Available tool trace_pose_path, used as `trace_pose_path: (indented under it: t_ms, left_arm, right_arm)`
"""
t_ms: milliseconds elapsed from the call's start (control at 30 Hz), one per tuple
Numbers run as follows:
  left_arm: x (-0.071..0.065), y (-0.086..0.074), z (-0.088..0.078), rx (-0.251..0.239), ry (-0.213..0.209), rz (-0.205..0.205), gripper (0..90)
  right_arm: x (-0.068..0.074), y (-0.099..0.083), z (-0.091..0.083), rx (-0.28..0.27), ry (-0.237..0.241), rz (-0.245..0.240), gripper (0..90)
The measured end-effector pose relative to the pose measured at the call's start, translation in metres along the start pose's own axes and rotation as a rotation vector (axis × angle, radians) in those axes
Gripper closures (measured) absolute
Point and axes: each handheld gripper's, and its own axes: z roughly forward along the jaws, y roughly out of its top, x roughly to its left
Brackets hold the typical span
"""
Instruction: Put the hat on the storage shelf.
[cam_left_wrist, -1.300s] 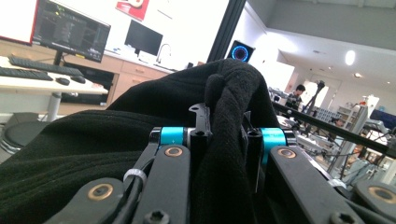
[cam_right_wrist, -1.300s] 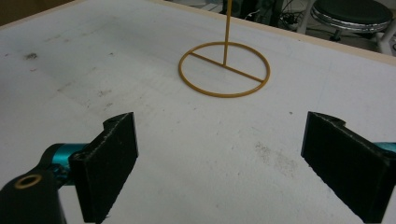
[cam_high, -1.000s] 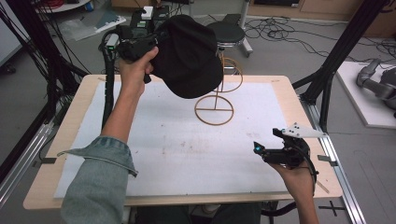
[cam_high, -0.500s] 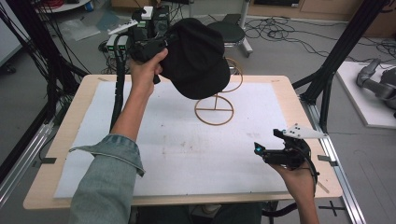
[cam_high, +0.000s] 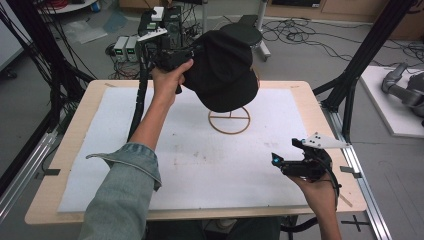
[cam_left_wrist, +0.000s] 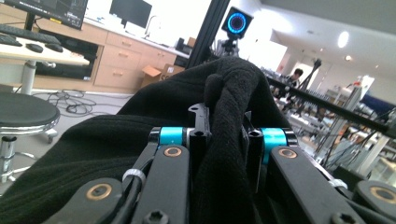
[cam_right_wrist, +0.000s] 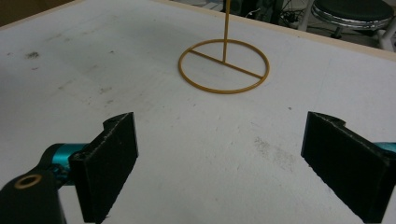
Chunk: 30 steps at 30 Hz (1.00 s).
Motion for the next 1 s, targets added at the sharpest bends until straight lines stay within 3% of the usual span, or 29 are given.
trace_pose_path:
  t_ms: [400, 800, 1000]
  left_arm:
    - [0.002, -0.024, 0.018, 0.062, 0.015, 0.005, 74.8]
    - [0.0, -0.037, 0.033, 0.114, 0.041, 0.047, 69.6]
    - [0.005, -0.043, 0.034, 0.135, 0.049, 0.039, 65.1]
  right_arm:
    - [0.0, 0.0, 0.0, -0.002, -0.001, -0.002, 10.6]
    - [-0.001, 0.0, 0.0, 0.003, 0.002, 0.0, 10.6]
    - [-0.002, 0.0, -0.002, -0.003, 0.002, 0.007, 10.6]
